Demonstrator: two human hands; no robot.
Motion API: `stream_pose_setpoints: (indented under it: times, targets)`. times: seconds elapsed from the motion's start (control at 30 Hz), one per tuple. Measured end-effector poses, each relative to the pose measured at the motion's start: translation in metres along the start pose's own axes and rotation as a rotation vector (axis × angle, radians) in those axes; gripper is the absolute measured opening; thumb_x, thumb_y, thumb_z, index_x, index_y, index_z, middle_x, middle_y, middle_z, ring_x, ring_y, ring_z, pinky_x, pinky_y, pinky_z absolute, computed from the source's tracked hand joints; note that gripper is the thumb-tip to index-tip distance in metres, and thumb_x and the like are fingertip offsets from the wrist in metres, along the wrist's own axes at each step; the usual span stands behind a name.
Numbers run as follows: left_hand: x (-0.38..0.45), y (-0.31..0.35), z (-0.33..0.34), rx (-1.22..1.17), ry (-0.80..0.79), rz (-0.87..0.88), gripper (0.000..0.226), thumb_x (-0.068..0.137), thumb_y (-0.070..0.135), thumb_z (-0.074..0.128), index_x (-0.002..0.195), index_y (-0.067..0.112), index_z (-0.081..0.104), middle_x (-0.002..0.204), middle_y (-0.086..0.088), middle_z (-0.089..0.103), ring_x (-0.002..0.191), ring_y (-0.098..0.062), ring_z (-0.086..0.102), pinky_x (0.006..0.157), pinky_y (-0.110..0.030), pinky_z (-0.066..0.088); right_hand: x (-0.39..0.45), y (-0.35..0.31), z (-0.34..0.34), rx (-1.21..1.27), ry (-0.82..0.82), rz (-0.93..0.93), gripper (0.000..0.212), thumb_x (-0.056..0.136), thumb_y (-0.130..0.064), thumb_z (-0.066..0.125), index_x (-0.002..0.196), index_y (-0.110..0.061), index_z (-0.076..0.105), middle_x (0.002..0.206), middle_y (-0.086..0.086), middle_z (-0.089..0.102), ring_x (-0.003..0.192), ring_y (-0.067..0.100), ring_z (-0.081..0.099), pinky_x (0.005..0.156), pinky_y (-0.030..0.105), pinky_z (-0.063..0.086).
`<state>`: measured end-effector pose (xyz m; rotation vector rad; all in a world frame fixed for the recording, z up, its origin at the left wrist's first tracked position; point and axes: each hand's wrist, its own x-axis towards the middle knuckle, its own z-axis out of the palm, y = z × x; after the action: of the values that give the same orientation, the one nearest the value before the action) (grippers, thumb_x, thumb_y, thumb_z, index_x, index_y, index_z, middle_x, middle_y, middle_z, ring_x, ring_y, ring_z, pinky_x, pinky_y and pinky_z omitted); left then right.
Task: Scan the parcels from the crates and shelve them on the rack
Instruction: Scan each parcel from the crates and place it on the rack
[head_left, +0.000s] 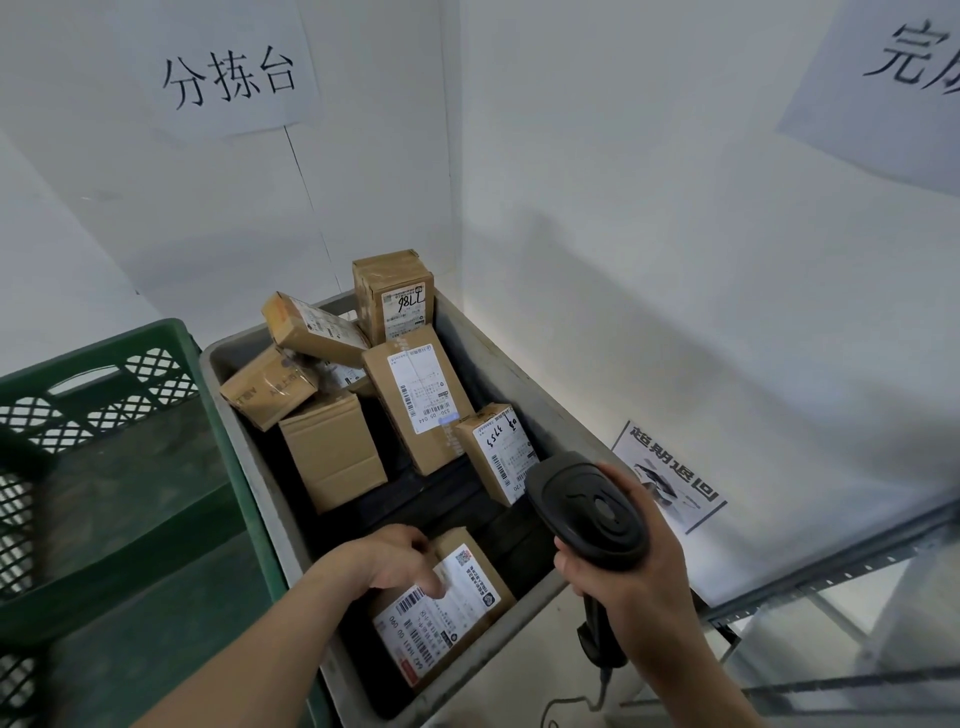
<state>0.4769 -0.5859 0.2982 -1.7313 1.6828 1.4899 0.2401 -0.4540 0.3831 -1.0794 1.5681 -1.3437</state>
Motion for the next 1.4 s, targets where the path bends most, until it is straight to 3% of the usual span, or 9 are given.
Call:
stream_pose_setpoints:
  times: [0.23, 0.43, 0.63, 0.7, 0.8, 0.9, 1.03, 1.23, 1.4]
  targets:
    - [-0.006, -0.003, -0.008, -0.036, 0.005, 0.044, 0.074, 0.052, 0.024, 0.083, 0.118, 0.033, 0.051, 0.117, -0.007, 0.064, 0.104, -0.024, 0.066, 0.092, -0.044, 0.058, -0.001, 0.0, -0.002, 0.005, -0.014, 0.006, 0.076, 0.057, -0.009, 0.083, 0.127, -0.032, 0.063, 0.11, -0.004, 0.073, 0.096, 0.024, 0.072, 0.084, 0.058, 0.06]
    - [-0.014, -0.007, -0.015, 0.069, -0.086, 0.088, 0.095, 0.06, 0.005, 0.085, 0.137, 0.039, 0.04, 0.122, -0.003, 0.062, 0.112, -0.021, 0.063, 0.097, -0.042, 0.056, -0.001, -0.001, -0.001, 0.017, -0.04, 0.004, 0.075, 0.058, -0.007, 0.081, 0.126, -0.03, 0.063, 0.106, 0.0, 0.075, 0.093, 0.023, 0.073, 0.081, 0.047, 0.06]
    - [-0.028, 0.004, -0.027, -0.014, 0.269, 0.204, 0.112, 0.064, 0.015, 0.089, 0.155, 0.038, 0.028, 0.129, -0.002, 0.054, 0.114, -0.022, 0.059, 0.101, -0.04, 0.051, -0.006, -0.006, -0.002, 0.006, -0.08, -0.001, 0.074, 0.062, 0.003, 0.085, 0.126, -0.029, 0.064, 0.106, -0.003, 0.076, 0.091, 0.019, 0.073, 0.077, 0.036, 0.056]
    - [-0.039, 0.007, -0.032, -0.132, 0.319, 0.226, 0.107, 0.07, 0.01, 0.086, 0.154, 0.04, 0.027, 0.125, -0.002, 0.056, 0.106, -0.021, 0.063, 0.091, -0.037, 0.055, -0.008, -0.008, -0.004, -0.021, -0.103, -0.004, 0.075, 0.066, 0.014, 0.085, 0.126, -0.027, 0.064, 0.106, -0.009, 0.075, 0.094, 0.015, 0.071, 0.079, 0.036, 0.057]
    - [-0.056, 0.014, -0.041, -0.306, 0.314, 0.231, 0.097, 0.074, 0.003, 0.081, 0.147, 0.046, 0.034, 0.11, -0.008, 0.066, 0.08, -0.019, 0.068, 0.061, -0.03, 0.051, -0.011, -0.013, -0.008, -0.078, -0.145, -0.044, 0.078, 0.065, 0.018, 0.084, 0.124, -0.029, 0.062, 0.108, -0.019, 0.072, 0.105, 0.004, 0.067, 0.082, 0.021, 0.057]
    - [-0.075, 0.022, -0.051, -0.322, 0.31, 0.214, 0.091, 0.075, 0.001, 0.078, 0.144, 0.047, 0.04, 0.11, -0.01, 0.067, 0.086, -0.029, 0.07, 0.068, -0.04, 0.053, -0.015, -0.019, -0.012, -0.131, -0.196, -0.105, 0.082, 0.063, 0.02, 0.083, 0.122, -0.031, 0.06, 0.107, -0.027, 0.071, 0.105, -0.003, 0.066, 0.081, 0.009, 0.052]
    - [-0.1, 0.033, -0.058, -0.314, 0.267, 0.24, 0.09, 0.072, -0.003, 0.074, 0.136, 0.052, 0.042, 0.119, -0.009, 0.063, 0.105, -0.037, 0.069, 0.094, -0.054, 0.055, -0.022, -0.024, -0.016, -0.209, -0.281, -0.191, 0.084, 0.064, 0.012, 0.085, 0.126, -0.037, 0.058, 0.11, -0.026, 0.071, 0.108, -0.002, 0.066, 0.087, 0.011, 0.051]
    - [-0.126, 0.041, -0.056, -0.356, 0.23, 0.29, 0.1, 0.058, -0.007, 0.071, 0.14, 0.044, 0.045, 0.119, -0.014, 0.062, 0.081, -0.028, 0.063, 0.072, -0.04, 0.048, -0.036, -0.03, -0.023, -0.275, -0.311, -0.307, 0.086, 0.064, 0.002, 0.087, 0.131, -0.04, 0.054, 0.115, -0.029, 0.069, 0.112, -0.003, 0.066, 0.095, 0.02, 0.054]
    - [-0.141, 0.041, -0.053, -0.37, 0.214, 0.286, 0.111, 0.057, -0.008, 0.072, 0.148, 0.045, 0.039, 0.125, -0.028, 0.061, 0.087, -0.034, 0.059, 0.08, -0.044, 0.044, -0.05, -0.031, -0.028, -0.27, -0.349, -0.34, 0.084, 0.066, -0.008, 0.089, 0.133, -0.042, 0.052, 0.12, -0.028, 0.068, 0.118, -0.004, 0.063, 0.102, 0.02, 0.05]
